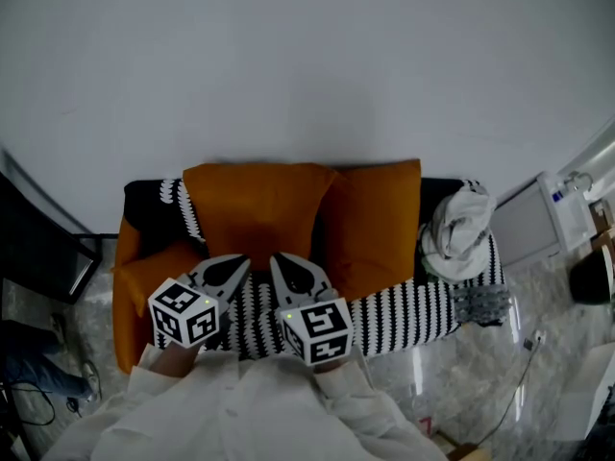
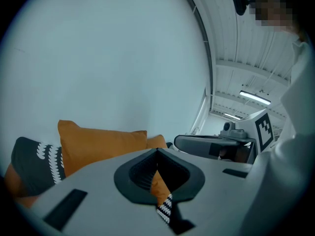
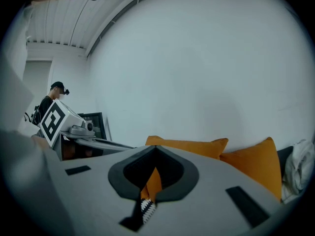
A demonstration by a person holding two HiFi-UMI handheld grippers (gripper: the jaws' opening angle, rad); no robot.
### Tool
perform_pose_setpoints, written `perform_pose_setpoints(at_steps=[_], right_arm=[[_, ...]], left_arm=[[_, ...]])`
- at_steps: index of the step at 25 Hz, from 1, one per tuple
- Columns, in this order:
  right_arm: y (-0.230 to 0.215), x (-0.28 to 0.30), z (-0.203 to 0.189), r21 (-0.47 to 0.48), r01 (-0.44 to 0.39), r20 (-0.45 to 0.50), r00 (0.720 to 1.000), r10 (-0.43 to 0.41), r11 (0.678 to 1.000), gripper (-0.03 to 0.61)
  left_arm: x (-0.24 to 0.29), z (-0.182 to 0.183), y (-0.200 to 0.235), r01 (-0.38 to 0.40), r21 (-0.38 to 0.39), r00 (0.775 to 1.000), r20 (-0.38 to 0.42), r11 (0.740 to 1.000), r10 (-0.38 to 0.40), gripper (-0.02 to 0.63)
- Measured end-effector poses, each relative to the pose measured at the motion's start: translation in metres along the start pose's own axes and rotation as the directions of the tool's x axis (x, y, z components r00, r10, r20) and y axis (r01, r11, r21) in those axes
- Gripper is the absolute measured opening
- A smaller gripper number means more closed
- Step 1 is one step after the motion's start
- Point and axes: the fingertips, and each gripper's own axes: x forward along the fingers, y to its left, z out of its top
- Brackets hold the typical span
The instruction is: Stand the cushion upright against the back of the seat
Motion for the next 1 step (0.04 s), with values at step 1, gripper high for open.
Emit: perform_pose_setpoints(at_steps=[1], right_arm=[[0.0004, -0.0004, 0.0004, -0.008, -0.001, -0.003, 1.0, 0.001, 1.0, 0.012]], left_arm=[[0.0007, -0.0005, -0.0013, 0.002, 0.0, 1.0, -0.003, 1.0, -0.002, 0.008]])
